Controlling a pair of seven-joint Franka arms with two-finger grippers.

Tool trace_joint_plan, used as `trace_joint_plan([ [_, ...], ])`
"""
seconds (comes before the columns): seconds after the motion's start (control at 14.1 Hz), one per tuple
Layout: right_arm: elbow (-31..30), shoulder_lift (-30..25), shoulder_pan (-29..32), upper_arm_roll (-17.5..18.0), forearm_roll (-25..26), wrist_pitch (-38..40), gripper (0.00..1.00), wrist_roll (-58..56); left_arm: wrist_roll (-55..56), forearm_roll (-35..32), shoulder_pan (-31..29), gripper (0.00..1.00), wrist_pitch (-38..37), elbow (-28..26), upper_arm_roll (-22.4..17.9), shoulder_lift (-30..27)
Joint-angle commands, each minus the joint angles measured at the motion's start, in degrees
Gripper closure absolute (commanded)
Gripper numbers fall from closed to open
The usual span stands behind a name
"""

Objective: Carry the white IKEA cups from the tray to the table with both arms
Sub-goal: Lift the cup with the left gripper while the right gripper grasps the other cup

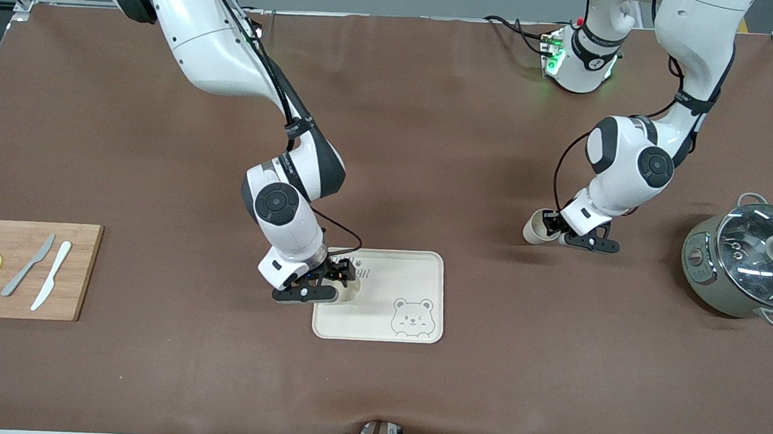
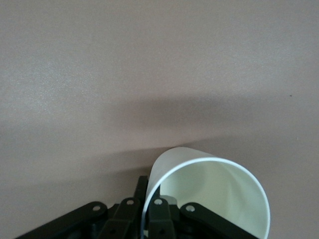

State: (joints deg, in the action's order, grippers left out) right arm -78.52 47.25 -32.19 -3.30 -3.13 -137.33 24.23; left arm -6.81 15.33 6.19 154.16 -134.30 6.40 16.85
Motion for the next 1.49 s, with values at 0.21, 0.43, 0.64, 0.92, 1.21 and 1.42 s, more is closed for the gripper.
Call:
trace_joint_plan([
  [0.21, 1.6, 2.1, -0.8, -0.4, 0.7, -1.6, 0.00, 0.7, -1.7, 0.9, 2.0, 1.00, 7.0, -2.1, 0.1, 1.4],
  [0.43, 1.4, 2.6, -1.3, -0.4, 0.6, -2.8, 0.00, 0.7, -1.5, 0.9, 2.0, 0.22, 7.0, -1.8, 0.1, 1.6],
  [0.64, 1.4, 2.8, -1.3, -0.4, 0.7, -2.8, 0.00, 0.7, -1.4, 0.9, 2.0, 0.00, 6.6, -1.8, 0.1, 1.0],
  [0.92, 1.4, 2.7, -1.2, -0.4, 0.2, -2.7, 0.00, 0.8, -1.7, 0.8, 1.6, 0.00, -1.5, -1.8, -0.2, -4.0],
  [1.21, 1.7, 2.6, -0.9, -0.4, 0.3, -2.6, 0.50, 0.2, -1.5, 0.7, 1.3, 0.00, -7.9, -1.1, -0.7, -7.9],
  [1.42, 1.9, 2.5, -0.9, -0.4, 0.3, -2.2, 0.87, -0.1, -0.6, -4.0, -2.5, 0.00, -15.3, 4.2, -0.6, -9.9],
])
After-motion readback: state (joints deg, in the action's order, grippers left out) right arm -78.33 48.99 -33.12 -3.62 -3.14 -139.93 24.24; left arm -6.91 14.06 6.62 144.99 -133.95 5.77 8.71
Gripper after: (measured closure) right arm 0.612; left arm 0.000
